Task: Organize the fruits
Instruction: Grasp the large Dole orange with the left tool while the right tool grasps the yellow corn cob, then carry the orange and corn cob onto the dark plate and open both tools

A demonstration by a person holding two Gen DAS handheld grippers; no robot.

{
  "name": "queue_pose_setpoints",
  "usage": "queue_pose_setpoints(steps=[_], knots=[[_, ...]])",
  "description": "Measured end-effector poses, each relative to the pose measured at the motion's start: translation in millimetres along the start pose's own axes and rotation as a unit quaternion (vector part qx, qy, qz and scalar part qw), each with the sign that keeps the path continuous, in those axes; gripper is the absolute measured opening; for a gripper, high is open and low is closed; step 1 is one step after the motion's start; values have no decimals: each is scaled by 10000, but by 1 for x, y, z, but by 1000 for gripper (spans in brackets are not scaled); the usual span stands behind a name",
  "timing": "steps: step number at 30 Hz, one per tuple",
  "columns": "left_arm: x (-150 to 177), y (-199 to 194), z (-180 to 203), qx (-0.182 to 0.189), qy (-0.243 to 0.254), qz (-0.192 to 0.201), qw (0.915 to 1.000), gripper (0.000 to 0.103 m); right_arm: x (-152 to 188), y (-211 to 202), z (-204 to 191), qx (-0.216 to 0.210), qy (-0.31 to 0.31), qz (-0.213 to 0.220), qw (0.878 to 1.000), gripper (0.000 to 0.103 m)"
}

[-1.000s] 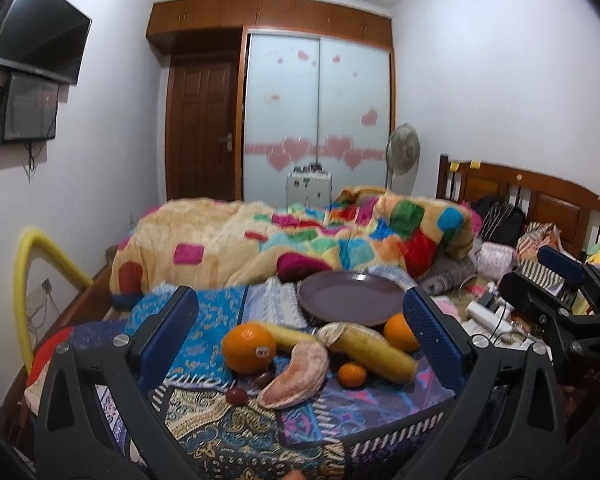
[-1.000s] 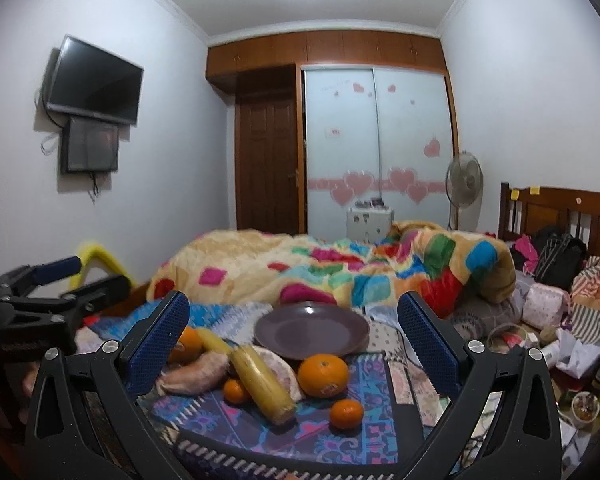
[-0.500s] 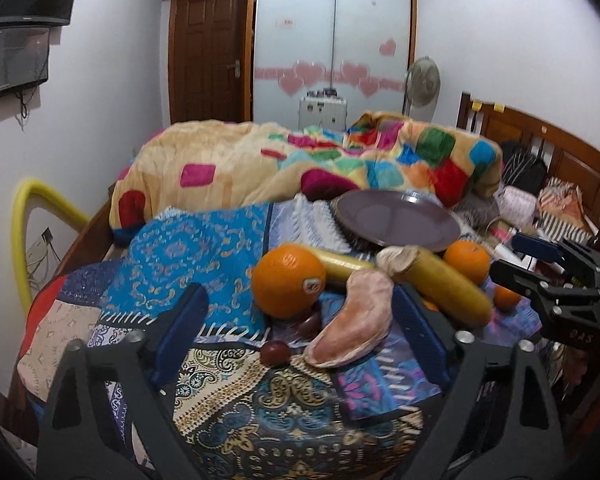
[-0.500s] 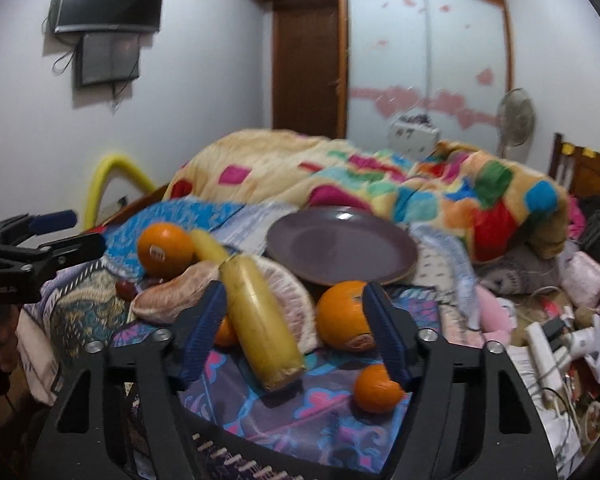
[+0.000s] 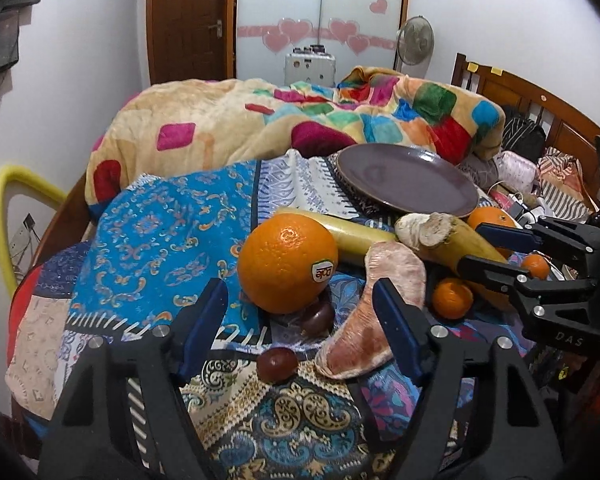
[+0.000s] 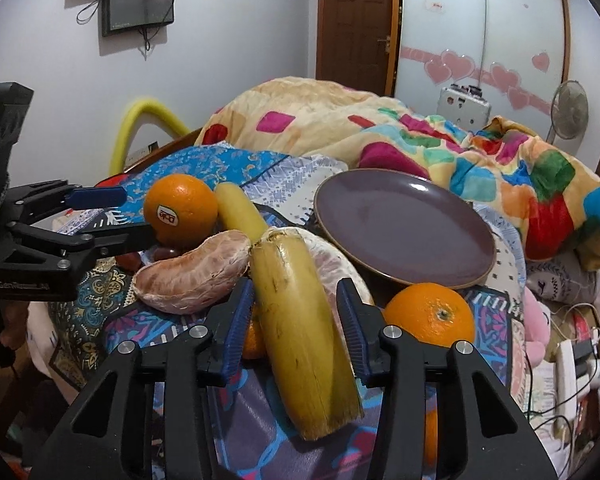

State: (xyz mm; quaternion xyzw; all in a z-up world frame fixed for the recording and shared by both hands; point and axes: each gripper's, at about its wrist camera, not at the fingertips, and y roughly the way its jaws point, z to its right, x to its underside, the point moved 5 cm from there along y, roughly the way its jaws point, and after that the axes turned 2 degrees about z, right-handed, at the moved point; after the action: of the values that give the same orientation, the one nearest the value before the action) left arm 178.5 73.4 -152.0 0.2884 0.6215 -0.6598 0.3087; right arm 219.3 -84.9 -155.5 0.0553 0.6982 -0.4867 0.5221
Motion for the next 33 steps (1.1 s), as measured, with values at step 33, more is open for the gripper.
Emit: queue_pose_setpoints(steps=[33], knots=[[-13,36,-5,-96,-14,-305,9995,65,-9,-23,19,108,519,315,9981,35]])
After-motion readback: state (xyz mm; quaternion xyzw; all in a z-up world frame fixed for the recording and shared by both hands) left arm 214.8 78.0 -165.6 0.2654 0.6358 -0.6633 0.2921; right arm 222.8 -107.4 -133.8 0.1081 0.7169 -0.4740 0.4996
